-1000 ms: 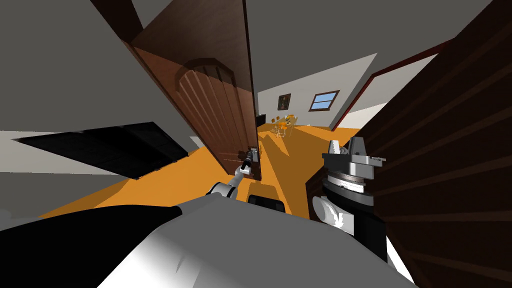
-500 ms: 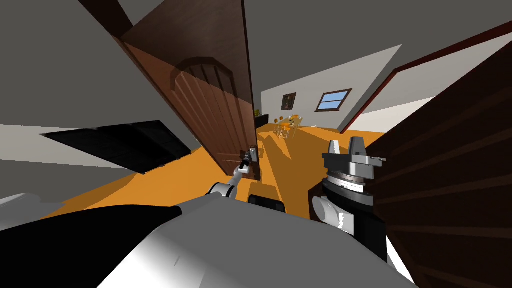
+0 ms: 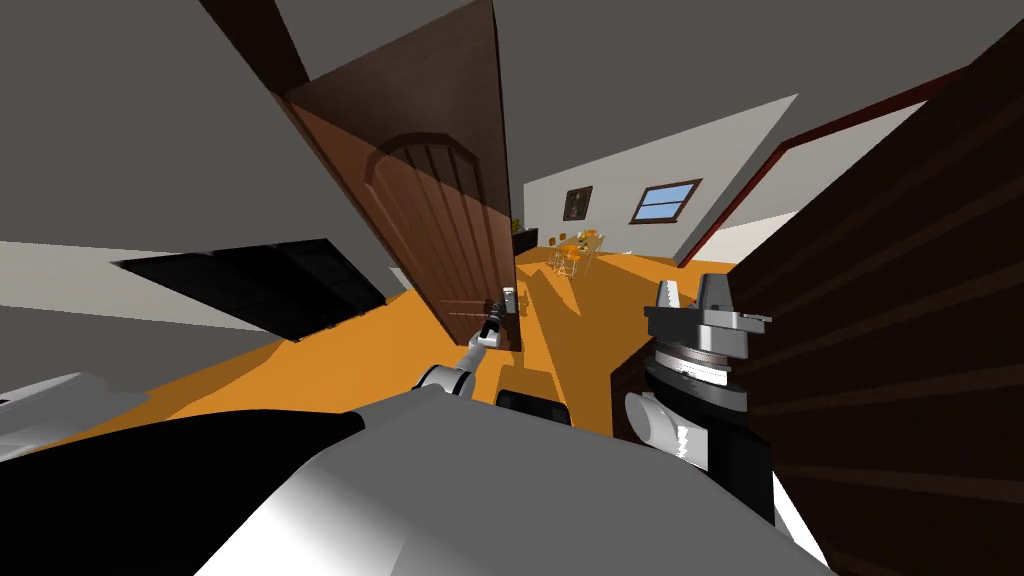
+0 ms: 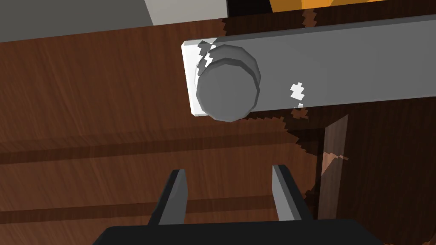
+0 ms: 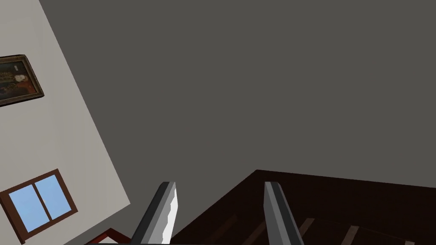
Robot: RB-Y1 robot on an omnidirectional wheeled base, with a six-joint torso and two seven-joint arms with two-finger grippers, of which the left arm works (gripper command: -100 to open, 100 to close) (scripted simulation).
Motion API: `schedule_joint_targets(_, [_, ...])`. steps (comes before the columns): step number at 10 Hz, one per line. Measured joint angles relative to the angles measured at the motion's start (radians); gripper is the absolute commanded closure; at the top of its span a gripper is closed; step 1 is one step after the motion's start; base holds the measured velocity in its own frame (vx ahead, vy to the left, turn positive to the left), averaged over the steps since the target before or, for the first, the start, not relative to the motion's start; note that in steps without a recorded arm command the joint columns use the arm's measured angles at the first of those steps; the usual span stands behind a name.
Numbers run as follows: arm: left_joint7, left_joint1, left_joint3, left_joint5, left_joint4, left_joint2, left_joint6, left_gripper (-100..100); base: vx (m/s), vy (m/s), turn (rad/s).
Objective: Push the door open
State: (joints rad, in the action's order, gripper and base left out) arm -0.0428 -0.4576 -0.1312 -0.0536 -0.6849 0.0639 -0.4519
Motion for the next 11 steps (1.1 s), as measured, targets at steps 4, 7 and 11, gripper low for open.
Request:
schedule_joint_targets(4, [0.009, -0.007, 0.008, -0.002, 0.008, -0.016, -0.001, -100, -0.143, -0.001, -0.002])
schedule_joint_targets(7, [0.008, -0.006, 0.004, -0.003, 0.01, -0.006, -0.006, -100, 0.173, -0.027, -0.015])
schedule_joint_targets(11, [0.006, -0.002, -0.002, -0.005, 0.011, -0.001, -0.015, -100, 0.193, -0.009, -0.026])
